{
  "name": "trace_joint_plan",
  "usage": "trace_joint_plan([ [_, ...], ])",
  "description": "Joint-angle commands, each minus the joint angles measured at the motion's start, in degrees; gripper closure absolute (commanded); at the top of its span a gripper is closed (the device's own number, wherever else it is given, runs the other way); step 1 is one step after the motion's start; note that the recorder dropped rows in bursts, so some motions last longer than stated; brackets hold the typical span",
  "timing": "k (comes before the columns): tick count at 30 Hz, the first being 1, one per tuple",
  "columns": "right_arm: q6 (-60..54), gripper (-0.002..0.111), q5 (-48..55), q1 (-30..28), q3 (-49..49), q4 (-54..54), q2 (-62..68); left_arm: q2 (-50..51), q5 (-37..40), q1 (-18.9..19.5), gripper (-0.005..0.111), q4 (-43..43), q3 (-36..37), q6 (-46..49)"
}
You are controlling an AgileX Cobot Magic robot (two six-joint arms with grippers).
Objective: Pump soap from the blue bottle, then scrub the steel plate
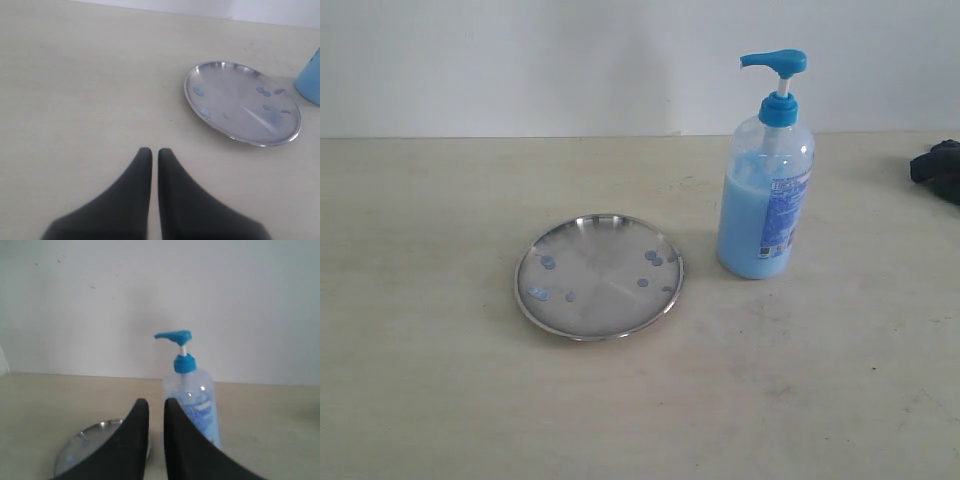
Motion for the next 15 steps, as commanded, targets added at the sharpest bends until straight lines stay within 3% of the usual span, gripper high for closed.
trace_joint_plan([
  [1, 1.4, 0.106, -18.4, 0.1, 10.9, 5.7, 0.3, -0.2, -1.0, -0.3, 0.102, 0.9, 0.2, -0.3],
  [5, 5.6, 0.106, -22.9, 0.1, 16.5, 7.6, 1.6, -0.2, -1.2, -0.3, 0.102, 1.3, 0.2, -0.3],
  [11, 2.3, 0.106, -0.8, 0.0, 16.5, 7.1, 2.8, -0.2, -2.7, -0.2, 0.102, 1.3, 0.2, -0.3],
  [15, 2.5, 0.106, 2.6, 0.0, 16.5, 7.0, 2.8, -0.2, -2.7, -0.2, 0.102, 1.3, 0.2, -0.3],
])
